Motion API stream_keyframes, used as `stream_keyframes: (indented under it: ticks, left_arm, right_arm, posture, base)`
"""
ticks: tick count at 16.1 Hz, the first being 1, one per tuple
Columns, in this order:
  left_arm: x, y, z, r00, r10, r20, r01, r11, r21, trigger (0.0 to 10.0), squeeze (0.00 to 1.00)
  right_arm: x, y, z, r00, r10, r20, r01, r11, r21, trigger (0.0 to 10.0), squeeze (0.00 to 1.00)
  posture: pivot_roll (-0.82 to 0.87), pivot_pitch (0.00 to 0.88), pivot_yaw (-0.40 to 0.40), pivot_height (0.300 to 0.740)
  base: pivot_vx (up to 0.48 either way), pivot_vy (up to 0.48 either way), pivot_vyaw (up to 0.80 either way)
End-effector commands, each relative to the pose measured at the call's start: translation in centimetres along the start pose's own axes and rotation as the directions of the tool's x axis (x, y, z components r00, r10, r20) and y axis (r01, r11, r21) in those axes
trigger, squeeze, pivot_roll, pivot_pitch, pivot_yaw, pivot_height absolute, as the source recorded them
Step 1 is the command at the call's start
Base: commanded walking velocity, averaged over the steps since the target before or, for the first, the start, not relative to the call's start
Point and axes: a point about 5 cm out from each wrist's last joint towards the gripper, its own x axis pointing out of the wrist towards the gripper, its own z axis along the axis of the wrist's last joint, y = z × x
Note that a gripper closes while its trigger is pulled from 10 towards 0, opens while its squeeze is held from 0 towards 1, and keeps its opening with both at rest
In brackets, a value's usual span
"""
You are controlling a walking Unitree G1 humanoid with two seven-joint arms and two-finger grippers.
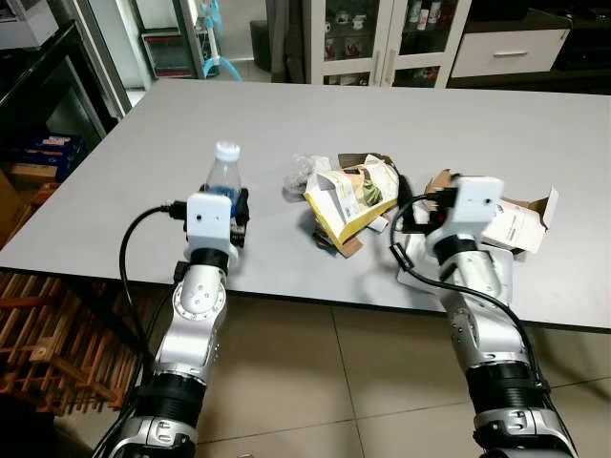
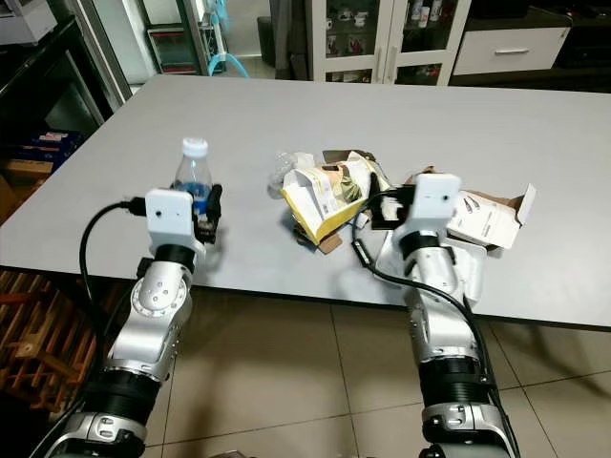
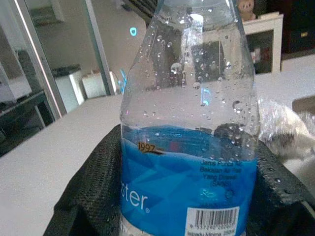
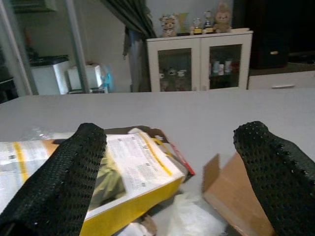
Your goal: Picking trash to rubbish bin
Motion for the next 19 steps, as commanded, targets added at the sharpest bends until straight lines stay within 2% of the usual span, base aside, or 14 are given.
stream_keyframes:
  ticks: [1,4,8,12,19]
  left_arm:
    - [-0.2,0.0,-0.4,1.000,-0.001,-0.008,0.001,1.000,0.006,10.0,0.00]
    - [-0.4,-1.0,-0.8,1.000,-0.020,-0.018,0.020,1.000,-0.005,10.0,0.00]
    - [-0.5,-1.5,-1.0,0.999,-0.034,-0.022,0.034,0.999,0.001,10.0,0.00]
    - [-0.3,-1.5,-1.0,0.999,-0.038,-0.020,0.038,0.999,0.007,10.0,0.00]
    - [-0.5,-2.0,-1.0,0.998,-0.070,-0.005,0.070,0.998,-0.004,10.0,0.00]
  right_arm:
    - [0.2,0.0,0.1,1.000,-0.001,0.009,0.001,1.000,-0.003,10.0,0.00]
    - [0.2,0.5,0.0,1.000,0.025,0.005,-0.025,1.000,-0.008,10.0,0.00]
    - [0.3,0.5,0.1,1.000,0.031,0.006,-0.031,0.999,-0.010,10.0,0.00]
    - [0.1,0.4,-0.6,1.000,0.023,-0.015,-0.023,1.000,0.001,10.0,0.00]
    - [-0.2,1.2,-1.2,0.999,0.029,-0.029,-0.029,0.999,0.031,10.0,0.00]
  posture:
    - [0.02,0.036,0.034,0.740]
    - [0.02,0.034,0.010,0.740]
    - [0.01,0.030,-0.001,0.740]
    - [0.01,0.022,0.009,0.740]
    - [0.01,0.000,0.029,0.740]
  base:
    - [0.000,0.000,0.00]
    - [0.000,0.000,0.00]
    - [0.000,0.000,0.00]
    - [0.000,0.000,0.00]
    - [0.000,0.000,0.00]
